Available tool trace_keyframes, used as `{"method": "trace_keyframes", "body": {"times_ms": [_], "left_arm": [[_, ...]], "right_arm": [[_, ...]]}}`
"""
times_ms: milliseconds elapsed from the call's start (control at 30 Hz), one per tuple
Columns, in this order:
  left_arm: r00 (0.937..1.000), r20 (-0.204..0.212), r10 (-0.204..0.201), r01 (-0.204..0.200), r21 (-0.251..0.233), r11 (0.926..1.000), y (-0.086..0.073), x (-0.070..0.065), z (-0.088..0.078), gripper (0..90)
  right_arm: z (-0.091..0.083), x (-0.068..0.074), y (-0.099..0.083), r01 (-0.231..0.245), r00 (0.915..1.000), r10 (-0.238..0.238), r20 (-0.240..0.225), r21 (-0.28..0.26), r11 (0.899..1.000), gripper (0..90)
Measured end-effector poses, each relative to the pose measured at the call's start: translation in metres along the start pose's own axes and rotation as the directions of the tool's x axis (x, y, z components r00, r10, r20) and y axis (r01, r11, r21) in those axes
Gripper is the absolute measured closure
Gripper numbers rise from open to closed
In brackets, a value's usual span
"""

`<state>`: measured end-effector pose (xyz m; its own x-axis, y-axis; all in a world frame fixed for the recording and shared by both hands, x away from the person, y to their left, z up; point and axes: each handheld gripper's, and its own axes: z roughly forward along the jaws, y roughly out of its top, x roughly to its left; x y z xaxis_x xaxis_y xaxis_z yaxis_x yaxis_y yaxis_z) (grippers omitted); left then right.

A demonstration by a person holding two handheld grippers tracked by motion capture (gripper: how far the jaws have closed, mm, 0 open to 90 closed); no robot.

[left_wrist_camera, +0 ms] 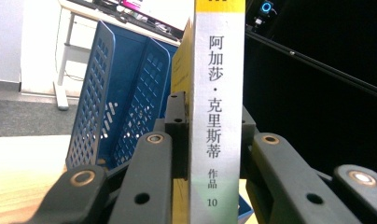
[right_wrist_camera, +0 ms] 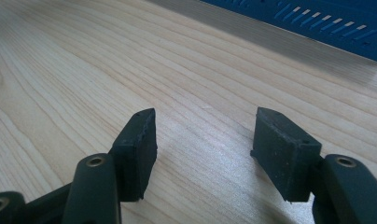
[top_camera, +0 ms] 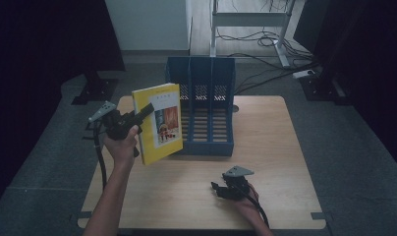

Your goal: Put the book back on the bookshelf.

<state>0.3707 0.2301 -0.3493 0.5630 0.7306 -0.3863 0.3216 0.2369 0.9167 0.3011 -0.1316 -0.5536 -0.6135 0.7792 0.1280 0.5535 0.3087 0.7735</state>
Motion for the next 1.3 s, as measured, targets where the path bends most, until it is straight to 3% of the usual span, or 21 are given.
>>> {"method": "trace_keyframes", "body": {"times_ms": [433, 1300], "left_arm": [[0.9997, -0.026, -0.002, 0.002, -0.005, 1.0, 0.009, 0.005, 0.014, 75.7], [0.9965, -0.084, 0.001, 0.001, 0.031, 0.9995, 0.016, 0.009, 0.052, 75.7]], "right_arm": [[0.0, 0.001, 0.0, 0.008, 0.9999, -0.008, 0.011, 0.002, 1.0, 39.3], [0.0, 0.0, 0.0, -0.002, 1.0, 0.002, 0.003, -0.002, 1.0, 38.9]]}}
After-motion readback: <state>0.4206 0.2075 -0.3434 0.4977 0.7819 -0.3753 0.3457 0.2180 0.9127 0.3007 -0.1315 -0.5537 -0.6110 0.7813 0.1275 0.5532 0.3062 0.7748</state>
